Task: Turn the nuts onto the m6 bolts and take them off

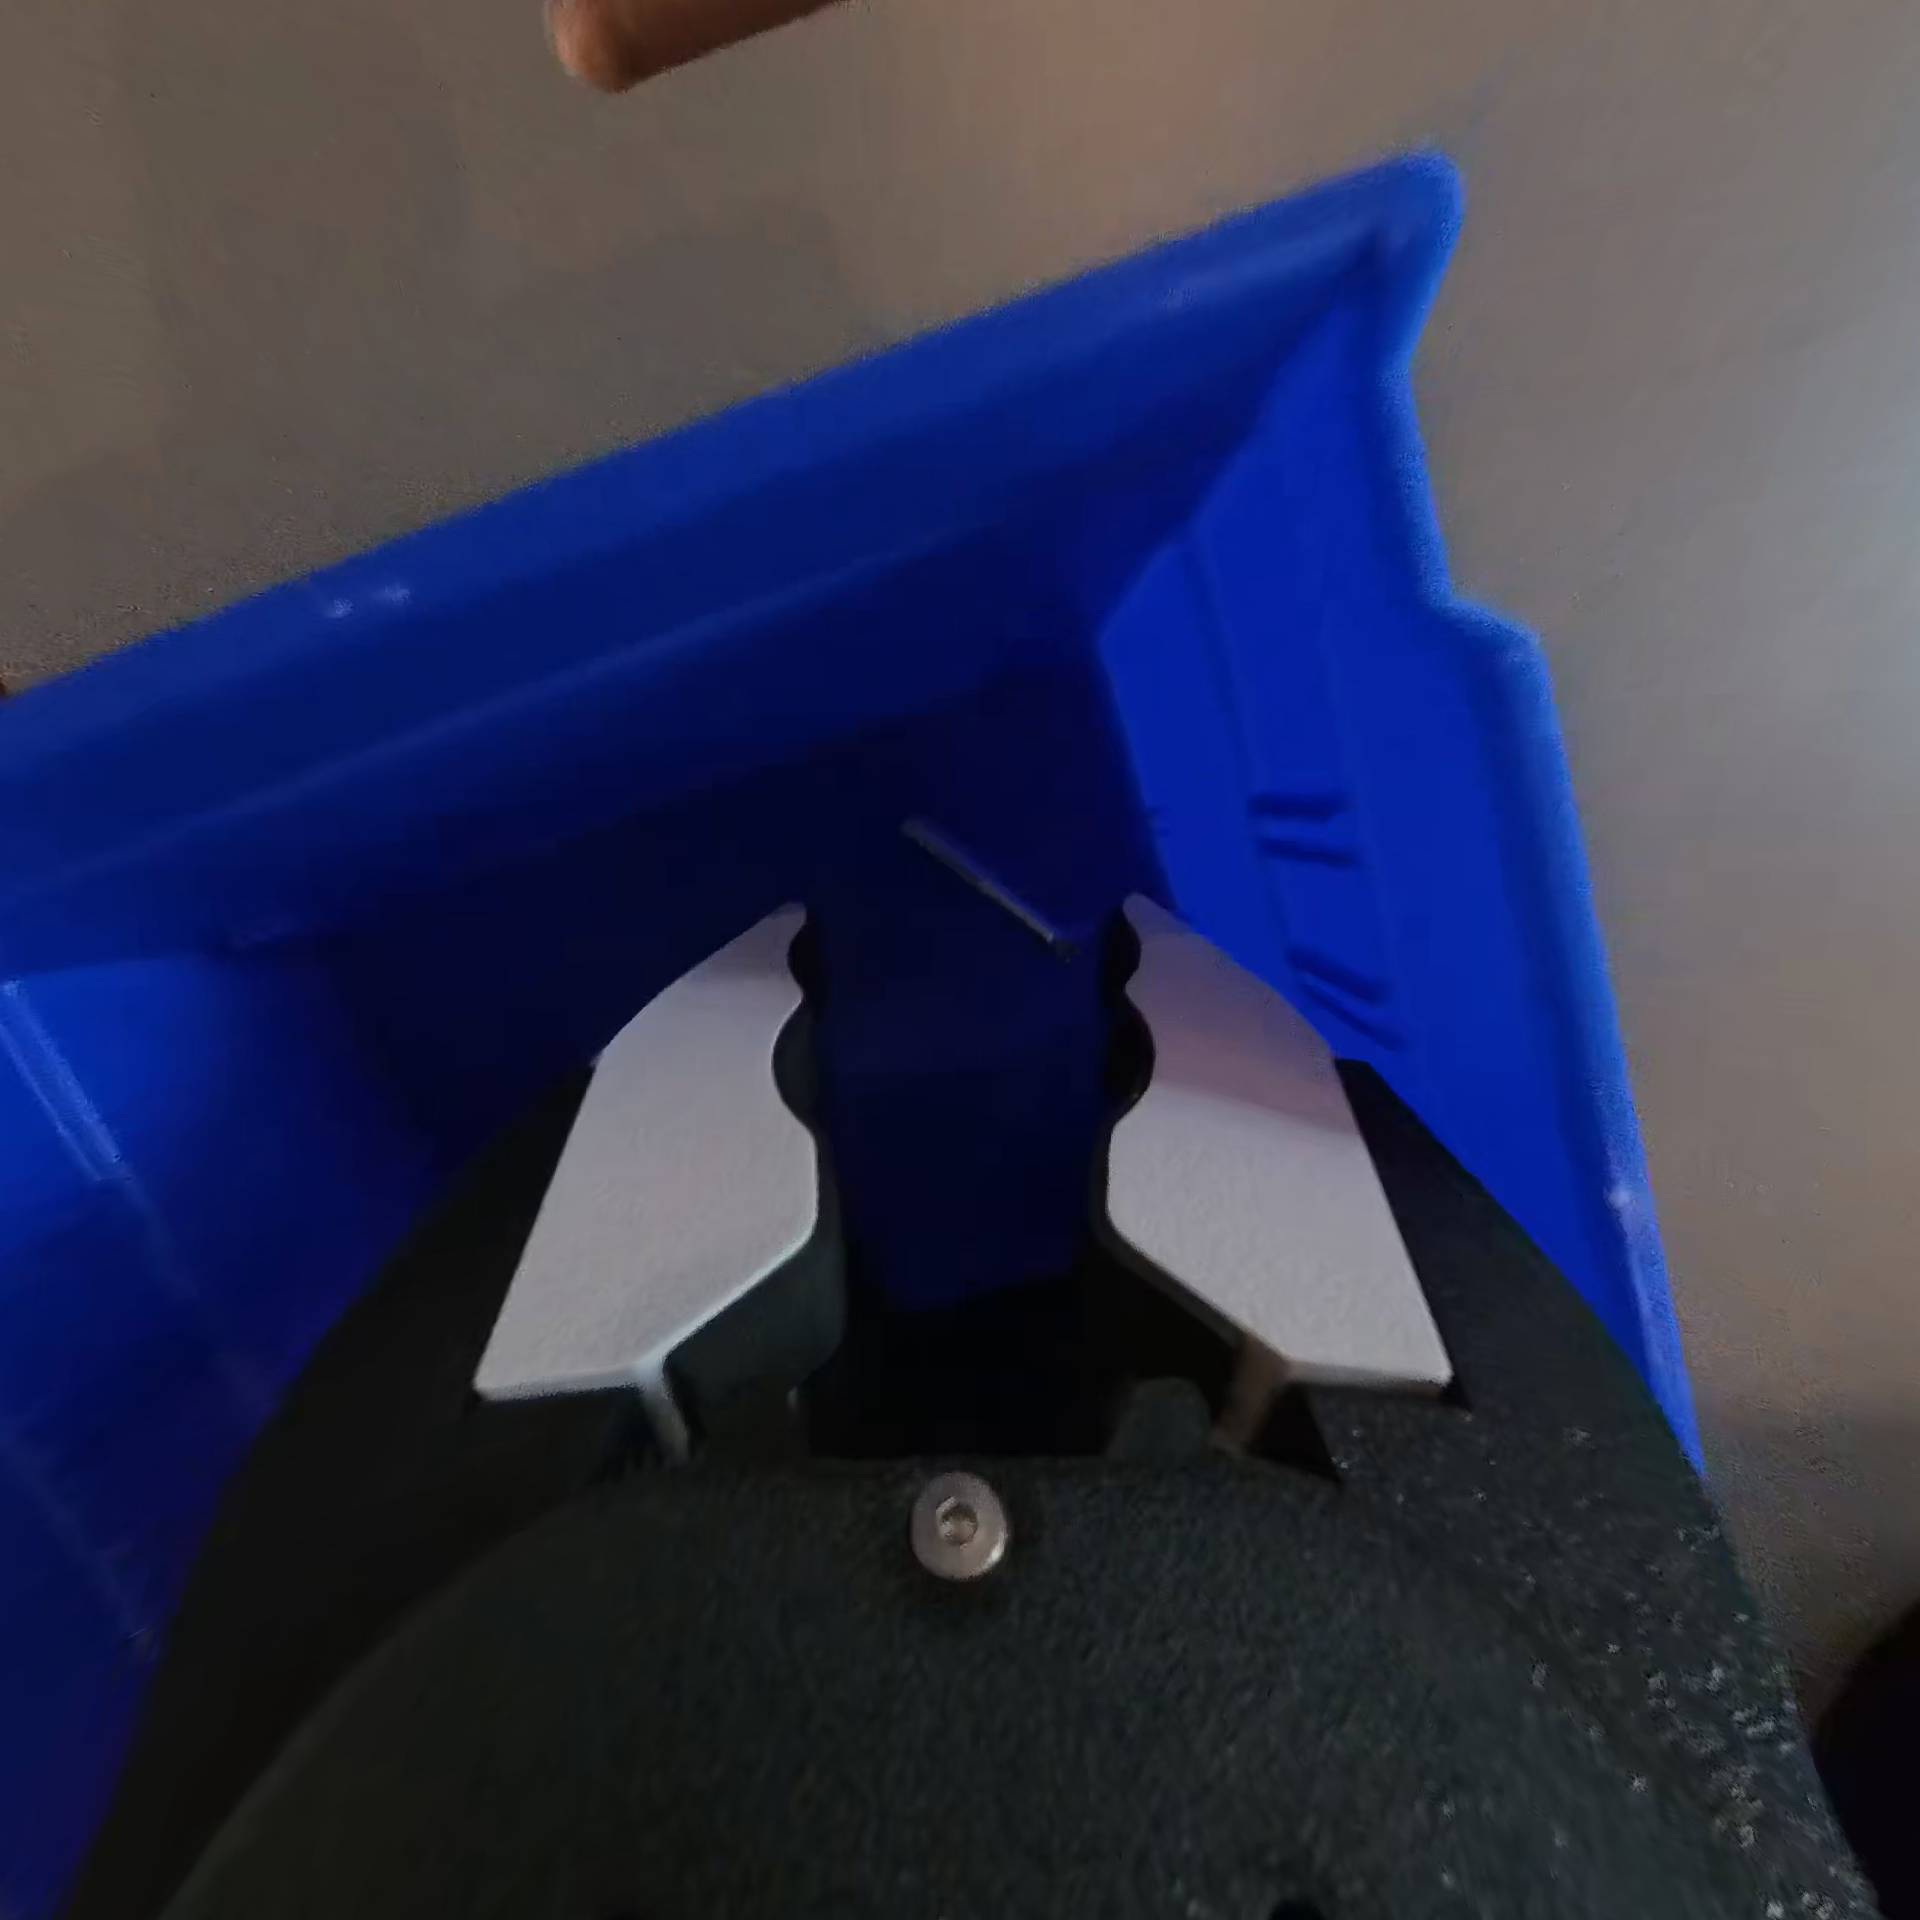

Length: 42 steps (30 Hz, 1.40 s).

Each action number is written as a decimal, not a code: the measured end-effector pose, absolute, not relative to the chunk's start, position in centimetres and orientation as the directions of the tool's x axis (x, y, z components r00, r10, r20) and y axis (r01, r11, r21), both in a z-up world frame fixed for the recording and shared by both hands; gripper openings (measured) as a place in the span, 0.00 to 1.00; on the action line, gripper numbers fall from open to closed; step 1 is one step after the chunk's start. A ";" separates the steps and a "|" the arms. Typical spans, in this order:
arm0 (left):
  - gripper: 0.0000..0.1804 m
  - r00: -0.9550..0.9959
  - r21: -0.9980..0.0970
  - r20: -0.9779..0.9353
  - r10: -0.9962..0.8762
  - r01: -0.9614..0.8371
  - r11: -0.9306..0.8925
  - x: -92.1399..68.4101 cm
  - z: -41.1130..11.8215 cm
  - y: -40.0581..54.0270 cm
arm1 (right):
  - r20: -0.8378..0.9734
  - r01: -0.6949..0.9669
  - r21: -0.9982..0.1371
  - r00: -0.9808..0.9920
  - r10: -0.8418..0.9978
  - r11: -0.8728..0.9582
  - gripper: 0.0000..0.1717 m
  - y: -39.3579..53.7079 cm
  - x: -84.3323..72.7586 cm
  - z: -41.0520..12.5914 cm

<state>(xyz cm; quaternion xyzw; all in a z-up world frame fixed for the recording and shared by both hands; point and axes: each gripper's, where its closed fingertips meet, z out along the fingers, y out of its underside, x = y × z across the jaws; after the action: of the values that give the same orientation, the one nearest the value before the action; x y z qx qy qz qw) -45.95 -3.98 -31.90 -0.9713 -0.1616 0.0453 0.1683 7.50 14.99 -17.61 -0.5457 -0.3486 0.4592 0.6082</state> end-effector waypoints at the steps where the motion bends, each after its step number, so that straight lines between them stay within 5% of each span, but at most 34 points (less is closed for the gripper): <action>1: 0.28 0.940 -0.344 -0.029 0.339 0.309 -0.887 -45.9 -32.0 -3.7 | -0.072 -0.177 -0.984 0.338 0.938 -0.012 0.29 15.0 7.5 -17.6; 7: 0.28 0.923 -0.236 -0.041 0.382 0.362 -0.902 -45.9 -34.2 -4.4 | -0.064 -0.183 -0.983 0.345 0.937 0.000 0.28 15.0 7.8 -17.4; 16: 0.04 0.944 -0.225 -0.043 0.328 0.310 -0.924 -45.0 -34.3 -4.1 | -0.055 -0.194 -0.981 0.348 0.936 0.015 0.28 14.8 8.1 -17.1; 22: 0.03 0.959 -0.222 -0.094 0.268 0.242 -0.945 -45.2 -34.2 -4.8 | -0.054 -0.194 -0.981 0.349 0.936 0.016 0.28 14.7 8.3 -17.1; 32: 0.03 0.954 -0.519 -0.054 0.295 0.226 -0.825 -47.0 -26.9 -4.7 | -0.058 -0.185 -0.983 0.341 0.938 0.006 0.27 14.8 8.0 -17.4; 42: 0.03 0.992 -0.841 -0.123 0.002 -0.103 -0.531 -37.1 -16.0 -0.6 | -0.026 -0.116 -0.993 0.294 0.956 0.009 0.27 13.9 6.7 -18.4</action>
<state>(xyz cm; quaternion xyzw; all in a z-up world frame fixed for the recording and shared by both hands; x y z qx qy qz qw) -37.11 -0.59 -15.95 -0.8733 0.0289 0.0543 0.4833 6.73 13.87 -18.39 -0.5410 -0.3878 0.4503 0.5951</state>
